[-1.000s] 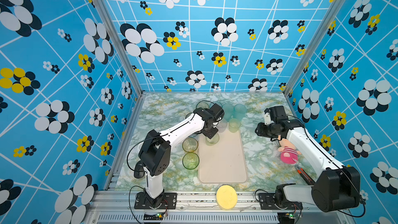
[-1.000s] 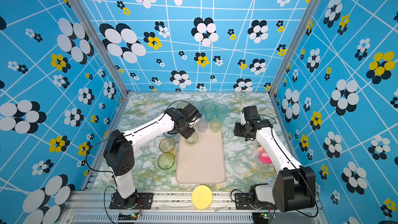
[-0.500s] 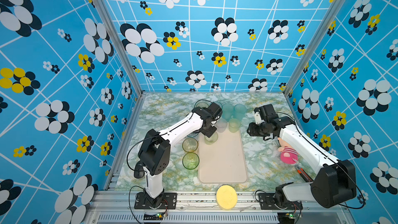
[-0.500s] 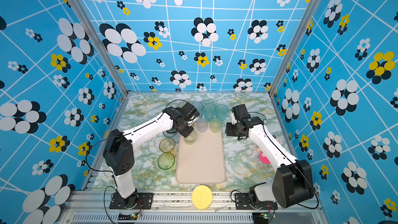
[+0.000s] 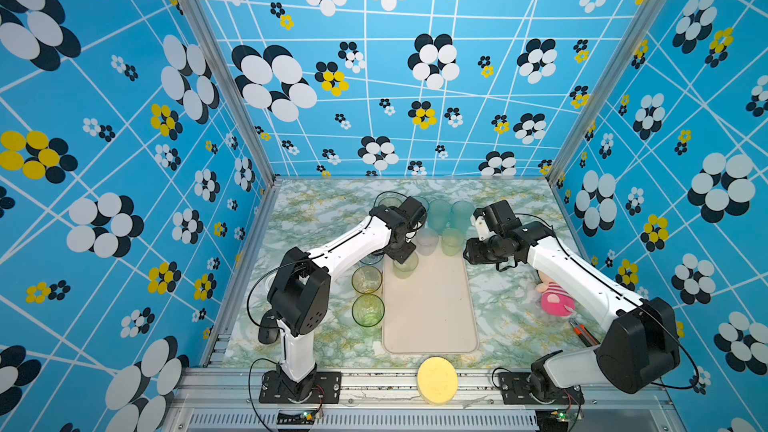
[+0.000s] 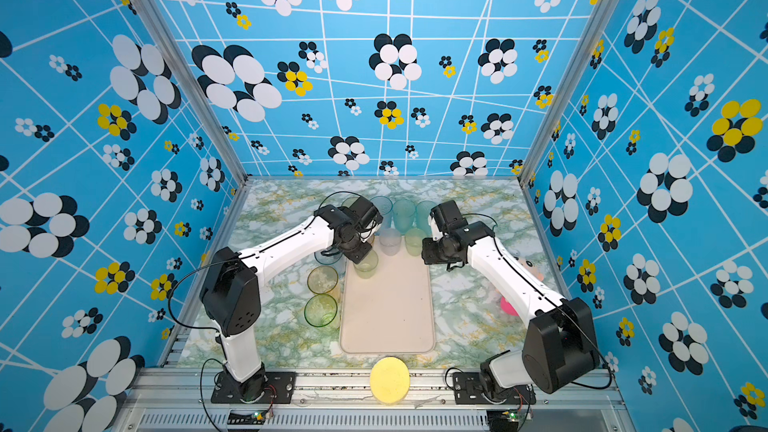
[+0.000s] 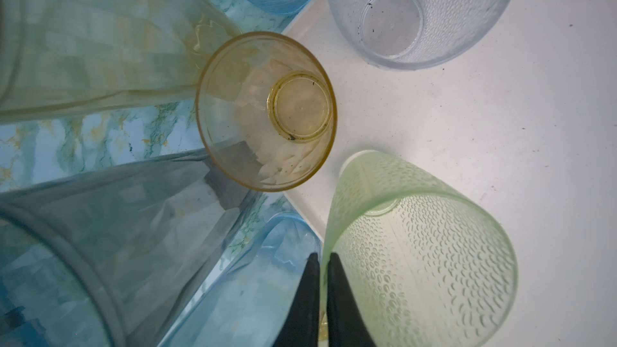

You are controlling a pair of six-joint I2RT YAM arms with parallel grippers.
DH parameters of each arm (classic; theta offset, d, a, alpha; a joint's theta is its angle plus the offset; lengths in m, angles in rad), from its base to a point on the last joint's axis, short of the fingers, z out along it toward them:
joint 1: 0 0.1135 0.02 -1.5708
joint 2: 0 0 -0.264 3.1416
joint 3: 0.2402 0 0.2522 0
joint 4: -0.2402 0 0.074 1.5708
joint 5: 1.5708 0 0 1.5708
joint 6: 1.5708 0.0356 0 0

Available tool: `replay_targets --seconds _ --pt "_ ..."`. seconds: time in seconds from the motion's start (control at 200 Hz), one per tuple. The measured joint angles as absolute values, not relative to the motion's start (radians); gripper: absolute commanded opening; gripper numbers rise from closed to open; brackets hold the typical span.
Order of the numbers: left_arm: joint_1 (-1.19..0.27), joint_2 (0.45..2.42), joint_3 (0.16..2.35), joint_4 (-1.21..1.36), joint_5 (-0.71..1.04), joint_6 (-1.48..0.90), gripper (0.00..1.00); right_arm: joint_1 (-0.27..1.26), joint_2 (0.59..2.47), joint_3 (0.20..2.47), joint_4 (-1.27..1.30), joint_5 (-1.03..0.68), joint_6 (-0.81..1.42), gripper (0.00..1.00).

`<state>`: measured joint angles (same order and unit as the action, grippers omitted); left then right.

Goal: Place the glasses into the tray
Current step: 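Lower the green cup with the left gripper while the right moves over the tray, then open the left gripper on the green cup and withdraw while the right moves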

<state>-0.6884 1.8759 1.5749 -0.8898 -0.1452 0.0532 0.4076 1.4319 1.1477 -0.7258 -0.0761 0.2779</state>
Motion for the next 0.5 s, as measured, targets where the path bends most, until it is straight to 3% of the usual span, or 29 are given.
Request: replay_targets --seconds 0.5 --pt "-0.685 1.877 1.572 -0.887 -0.159 0.054 0.16 0.41 1.432 1.153 -0.726 -0.07 0.282 0.47"
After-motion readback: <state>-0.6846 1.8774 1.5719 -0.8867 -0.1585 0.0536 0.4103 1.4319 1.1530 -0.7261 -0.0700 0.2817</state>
